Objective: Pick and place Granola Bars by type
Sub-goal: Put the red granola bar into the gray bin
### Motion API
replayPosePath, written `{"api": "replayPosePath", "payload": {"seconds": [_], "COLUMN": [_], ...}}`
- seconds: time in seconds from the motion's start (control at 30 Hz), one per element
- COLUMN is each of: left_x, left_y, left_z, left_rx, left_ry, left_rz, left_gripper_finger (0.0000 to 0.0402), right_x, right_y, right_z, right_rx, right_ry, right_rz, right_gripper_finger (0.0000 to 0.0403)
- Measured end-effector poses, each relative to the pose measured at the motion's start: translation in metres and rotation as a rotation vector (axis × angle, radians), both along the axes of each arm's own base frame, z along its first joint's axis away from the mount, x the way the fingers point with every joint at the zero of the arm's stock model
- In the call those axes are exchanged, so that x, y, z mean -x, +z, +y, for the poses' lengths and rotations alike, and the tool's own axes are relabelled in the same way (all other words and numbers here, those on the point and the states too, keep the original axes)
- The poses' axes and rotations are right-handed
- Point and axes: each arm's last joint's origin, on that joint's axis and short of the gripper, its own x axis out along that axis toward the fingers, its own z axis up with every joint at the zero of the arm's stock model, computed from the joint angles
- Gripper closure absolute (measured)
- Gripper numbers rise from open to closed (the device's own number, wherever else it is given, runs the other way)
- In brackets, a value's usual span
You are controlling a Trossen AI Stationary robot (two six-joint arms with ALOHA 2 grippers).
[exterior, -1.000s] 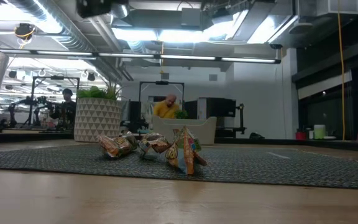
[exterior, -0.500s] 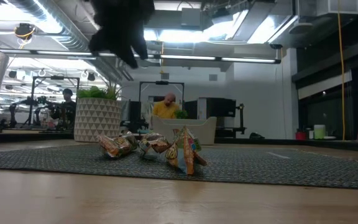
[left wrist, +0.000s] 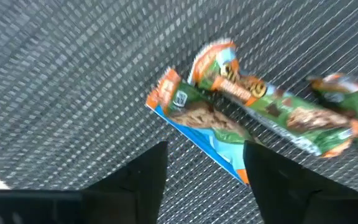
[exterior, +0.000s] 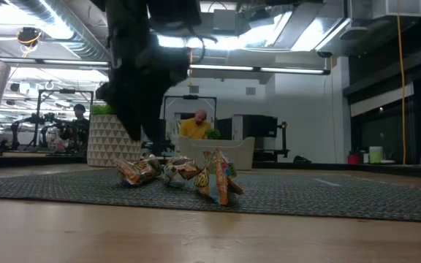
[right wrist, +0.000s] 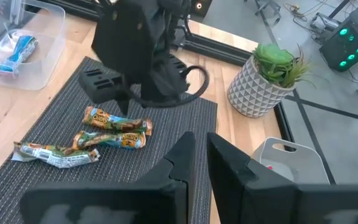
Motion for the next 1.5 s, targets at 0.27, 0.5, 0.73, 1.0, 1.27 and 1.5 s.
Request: {"api": "replayPosePath", "payload": {"seconds": [0.27,0.5,0.73,1.0,1.27,1.5], "left_x": [-0.006,-0.012,-0.017,-0.021,-0.022,-0.022], "left_y": [-0.019,-0.017,-0.028,-0.048,-0.050,-0.050], "left_z": [-0.003,-0.005,-0.006,-0.008,-0.008,-0.008], "left_rx": [0.001,0.041,0.051,0.056,0.053,0.060], "left_ry": [-0.011,-0.029,-0.023,-0.024,-0.024,-0.017], "left_rz": [0.051,-0.012,-0.008,0.047,0.051,0.051], "left_gripper_finger": [0.0148,0.0144,0.0143,0.0145,0.0148,0.0148], "right_x": [0.000,0.000,0.000,0.001,0.001,0.001], "right_y": [-0.001,-0.001,0.000,-0.001,-0.001,-0.001], "right_z": [0.000,0.000,0.000,0.000,0.000,0.000], "right_rx": [-0.003,-0.006,-0.006,-0.009,-0.009,-0.008], "right_ry": [0.002,0.006,0.007,0.006,0.006,0.006], "right_rz": [0.006,0.006,0.006,0.011,0.013,0.013], "right_gripper_finger": [0.0357,0.0357,0.0357,0.0357,0.0357,0.0357]}}
